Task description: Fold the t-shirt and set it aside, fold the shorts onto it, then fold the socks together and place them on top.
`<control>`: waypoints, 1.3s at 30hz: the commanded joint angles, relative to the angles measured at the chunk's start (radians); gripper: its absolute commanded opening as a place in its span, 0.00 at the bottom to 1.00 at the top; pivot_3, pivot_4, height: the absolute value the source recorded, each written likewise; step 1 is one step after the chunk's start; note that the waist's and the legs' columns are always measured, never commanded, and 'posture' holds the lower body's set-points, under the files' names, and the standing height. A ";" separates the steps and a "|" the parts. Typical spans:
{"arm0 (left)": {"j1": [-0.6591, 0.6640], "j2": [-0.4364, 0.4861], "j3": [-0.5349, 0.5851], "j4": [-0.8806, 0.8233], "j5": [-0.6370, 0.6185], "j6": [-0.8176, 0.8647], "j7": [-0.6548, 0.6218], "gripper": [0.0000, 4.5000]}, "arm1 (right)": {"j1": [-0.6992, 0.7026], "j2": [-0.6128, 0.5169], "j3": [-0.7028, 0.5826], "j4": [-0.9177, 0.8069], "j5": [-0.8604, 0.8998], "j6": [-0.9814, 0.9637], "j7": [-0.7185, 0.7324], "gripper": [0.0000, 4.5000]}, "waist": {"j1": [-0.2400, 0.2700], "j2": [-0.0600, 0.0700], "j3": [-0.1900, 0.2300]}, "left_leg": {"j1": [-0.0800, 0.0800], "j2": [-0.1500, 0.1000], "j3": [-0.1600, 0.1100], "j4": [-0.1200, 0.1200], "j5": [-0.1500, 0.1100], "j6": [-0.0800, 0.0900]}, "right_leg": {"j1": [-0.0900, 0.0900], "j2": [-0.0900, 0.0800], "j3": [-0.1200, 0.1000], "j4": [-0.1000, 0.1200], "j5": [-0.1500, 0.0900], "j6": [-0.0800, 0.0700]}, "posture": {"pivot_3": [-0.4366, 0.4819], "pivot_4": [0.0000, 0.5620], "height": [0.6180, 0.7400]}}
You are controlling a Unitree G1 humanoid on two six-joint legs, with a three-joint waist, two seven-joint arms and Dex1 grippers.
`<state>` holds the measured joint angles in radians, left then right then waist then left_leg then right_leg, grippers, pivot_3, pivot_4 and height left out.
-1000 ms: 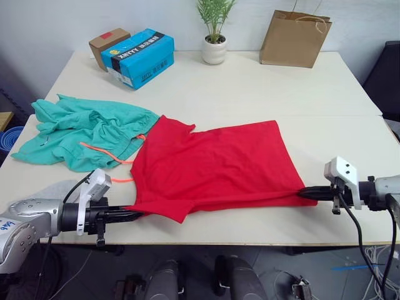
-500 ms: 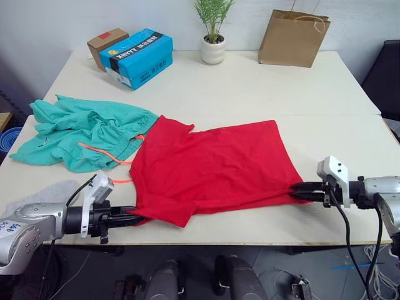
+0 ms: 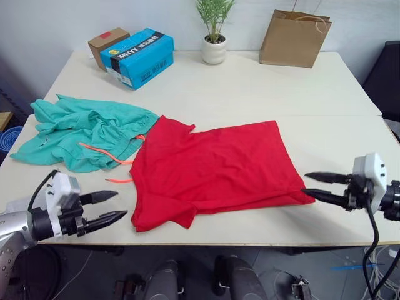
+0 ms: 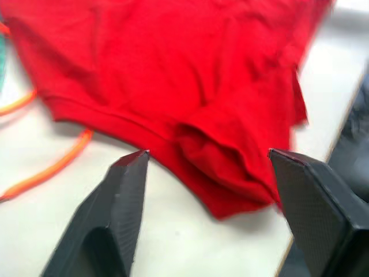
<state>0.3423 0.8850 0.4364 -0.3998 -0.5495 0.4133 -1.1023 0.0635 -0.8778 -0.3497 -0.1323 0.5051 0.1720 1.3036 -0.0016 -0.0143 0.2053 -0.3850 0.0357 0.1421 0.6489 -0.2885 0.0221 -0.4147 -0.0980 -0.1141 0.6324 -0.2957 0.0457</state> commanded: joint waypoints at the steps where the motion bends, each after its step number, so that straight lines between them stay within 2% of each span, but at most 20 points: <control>1: 0.036 -0.005 -0.058 -0.105 0.039 -0.096 -0.046 0.44 | 0.063 0.033 0.027 -0.068 -0.025 -0.098 0.015 0.14 | 0.000 0.000 0.000 | 0.000 0.000 0.000 0.000 0.000 0.000 | 0.000 0.000 0.000 0.000 0.000 0.000 | 0.48 0.27 1.00; 3: 0.040 -0.005 -0.113 -0.136 0.061 -0.123 -0.057 0.30 | 0.092 0.043 0.043 -0.074 -0.043 -0.134 0.017 0.00 | 0.002 0.000 0.000 | 0.000 0.000 0.000 0.001 0.000 0.001 | 0.000 0.000 0.000 -0.001 0.000 0.001 | 0.48 0.27 1.00; 7: 0.007 -0.003 -0.282 -0.137 0.212 -0.248 -0.055 0.01 | 0.112 0.052 0.061 -0.066 -0.071 -0.173 -0.010 0.00 | 0.002 0.002 -0.001 | 0.001 0.000 0.000 0.001 -0.001 0.002 | 0.002 0.000 0.000 -0.002 0.001 0.001 | 0.48 0.27 1.00; 12: -0.079 -0.025 -0.391 -0.052 0.297 -0.339 -0.041 0.01 | 0.105 0.054 0.077 -0.079 -0.078 -0.163 -0.036 0.00 | 0.002 0.002 -0.001 | 0.001 0.001 0.000 0.001 -0.001 0.002 | 0.002 0.001 0.000 -0.003 0.001 0.001 | 0.48 0.27 1.00; 14: -0.155 -0.065 -0.452 -0.018 0.325 -0.364 -0.021 0.01 | 0.093 0.054 0.087 -0.100 -0.079 -0.144 -0.057 0.00 | 0.002 0.003 -0.002 | 0.001 0.001 0.000 0.000 0.001 0.005 | 0.002 0.001 0.000 -0.003 0.001 0.001 | 0.48 0.27 1.00; 18: -0.257 -0.119 -0.541 0.006 0.360 -0.344 0.006 0.01 | 0.074 0.046 0.098 -0.148 -0.069 -0.096 -0.098 0.00 | 0.003 0.003 -0.003 | 0.000 0.001 0.000 0.001 0.002 0.008 | 0.002 0.001 0.000 -0.003 0.001 0.002 | 0.48 0.27 1.00; 21: -0.279 -0.118 -0.568 0.027 0.385 -0.330 0.018 0.01 | 0.071 0.041 0.098 -0.164 -0.066 -0.075 -0.112 0.00 | 0.002 0.003 -0.003 | 0.000 0.001 0.000 0.001 0.002 0.008 | 0.002 0.002 0.000 -0.003 0.002 0.002 | 0.48 0.27 1.00; 25: -0.314 -0.139 -0.559 0.077 0.408 -0.349 0.067 0.01 | 0.070 0.043 0.090 -0.168 -0.068 -0.065 -0.128 0.00 | 0.003 0.003 -0.003 | 0.000 0.001 0.000 0.001 0.002 0.008 | 0.002 0.002 0.000 -0.003 0.002 0.002 | 0.48 0.27 1.00; 30: -0.367 -0.210 -0.504 0.090 0.316 -0.270 0.130 0.01 | 0.074 0.051 0.089 -0.156 -0.070 -0.077 -0.135 0.00 | 0.004 0.003 -0.003 | 0.001 0.001 0.000 0.002 0.002 0.009 | 0.003 0.002 0.000 -0.003 0.002 0.002 | 0.48 0.27 1.00; 33: -0.386 -0.212 -0.482 0.120 0.320 -0.245 0.152 0.01 | 0.080 0.059 0.092 -0.131 -0.077 -0.100 -0.131 0.00 | 0.005 0.003 -0.003 | 0.000 0.001 0.000 0.002 0.002 0.009 | 0.003 0.002 0.000 -0.002 0.002 0.003 | 0.48 0.27 1.00; 37: -0.413 -0.265 -0.420 0.118 0.222 -0.146 0.202 0.01 | 0.083 0.066 0.097 -0.104 -0.080 -0.125 -0.127 0.00 | 0.003 0.003 -0.003 | 0.000 0.001 0.000 0.002 0.002 0.009 | 0.003 0.002 0.000 -0.002 0.002 0.003 | 0.48 0.27 1.00; 39: -0.423 -0.275 -0.408 0.123 0.212 -0.116 0.222 0.01 | 0.086 0.069 0.100 -0.092 -0.082 -0.138 -0.125 0.00 | 0.003 0.003 -0.003 | 0.000 0.001 0.000 0.003 0.002 0.009 | 0.003 0.002 0.000 -0.002 0.002 0.003 | 0.48 0.27 1.00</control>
<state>-0.0738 0.6134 0.0009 -0.2611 -0.3077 0.2770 -0.8999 0.1434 -0.8152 -0.2399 -0.2241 0.4175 0.0599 1.1751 0.0016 -0.0117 0.2025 -0.3844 0.0366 0.1422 0.6517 -0.2863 0.0306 -0.4119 -0.0962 -0.1144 0.6307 -0.2933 0.0488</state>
